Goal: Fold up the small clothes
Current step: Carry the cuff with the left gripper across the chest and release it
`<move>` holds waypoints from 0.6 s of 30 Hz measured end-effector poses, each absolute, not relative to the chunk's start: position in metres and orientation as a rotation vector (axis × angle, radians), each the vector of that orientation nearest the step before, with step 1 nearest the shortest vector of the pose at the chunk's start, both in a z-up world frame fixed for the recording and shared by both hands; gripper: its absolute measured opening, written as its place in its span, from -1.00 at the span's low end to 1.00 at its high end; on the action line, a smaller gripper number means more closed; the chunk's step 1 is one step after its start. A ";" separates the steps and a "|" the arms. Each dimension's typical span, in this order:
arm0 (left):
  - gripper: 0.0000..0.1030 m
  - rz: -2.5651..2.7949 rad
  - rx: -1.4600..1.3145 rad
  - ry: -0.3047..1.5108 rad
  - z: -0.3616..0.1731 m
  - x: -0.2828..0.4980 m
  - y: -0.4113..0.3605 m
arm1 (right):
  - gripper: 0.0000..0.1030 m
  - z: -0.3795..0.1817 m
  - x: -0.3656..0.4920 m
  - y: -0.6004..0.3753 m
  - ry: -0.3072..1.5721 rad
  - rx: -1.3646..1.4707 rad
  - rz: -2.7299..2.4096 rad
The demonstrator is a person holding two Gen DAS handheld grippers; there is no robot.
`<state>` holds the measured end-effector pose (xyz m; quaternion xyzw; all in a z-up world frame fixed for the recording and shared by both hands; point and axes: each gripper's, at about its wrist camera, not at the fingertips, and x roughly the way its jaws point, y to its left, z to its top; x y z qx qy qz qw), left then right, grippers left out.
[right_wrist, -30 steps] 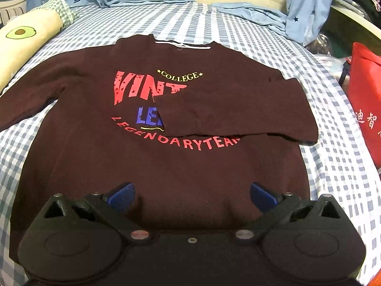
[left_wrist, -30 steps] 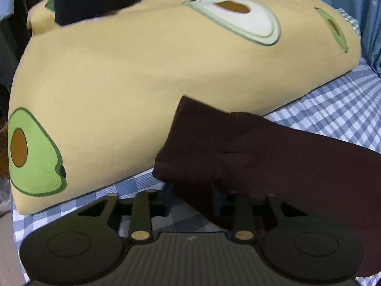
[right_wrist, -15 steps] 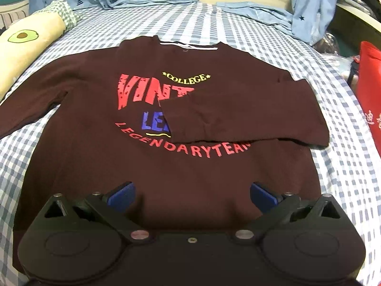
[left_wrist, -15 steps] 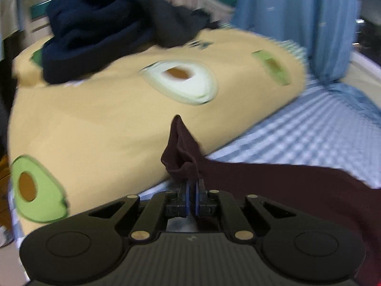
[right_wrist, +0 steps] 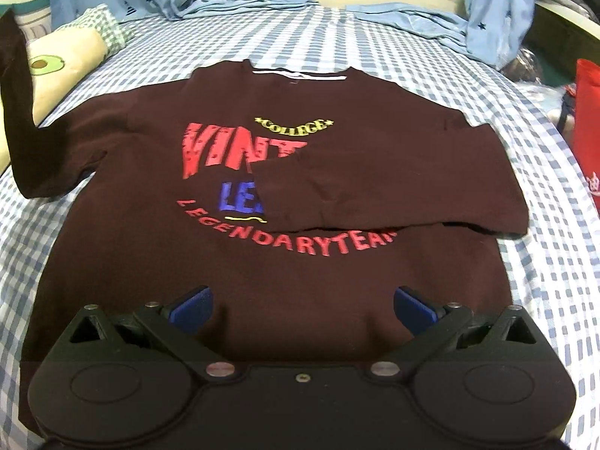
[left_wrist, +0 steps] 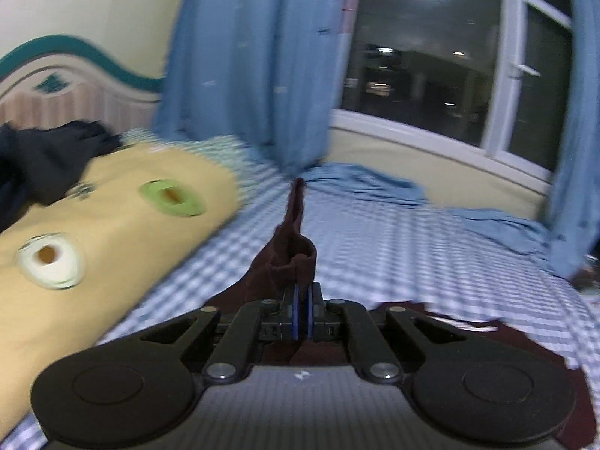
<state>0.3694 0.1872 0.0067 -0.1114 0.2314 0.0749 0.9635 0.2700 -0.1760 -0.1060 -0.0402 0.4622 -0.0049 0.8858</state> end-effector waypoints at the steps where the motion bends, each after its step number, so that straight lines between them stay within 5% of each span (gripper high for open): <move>1: -0.95 0.118 -0.217 0.465 0.010 0.373 0.173 | 0.99 -0.106 0.269 -0.181 0.961 -0.078 -0.019; 18: -0.95 -0.275 -0.022 0.678 -0.057 0.397 -0.051 | 0.99 -0.112 0.252 -0.293 0.979 0.013 -0.211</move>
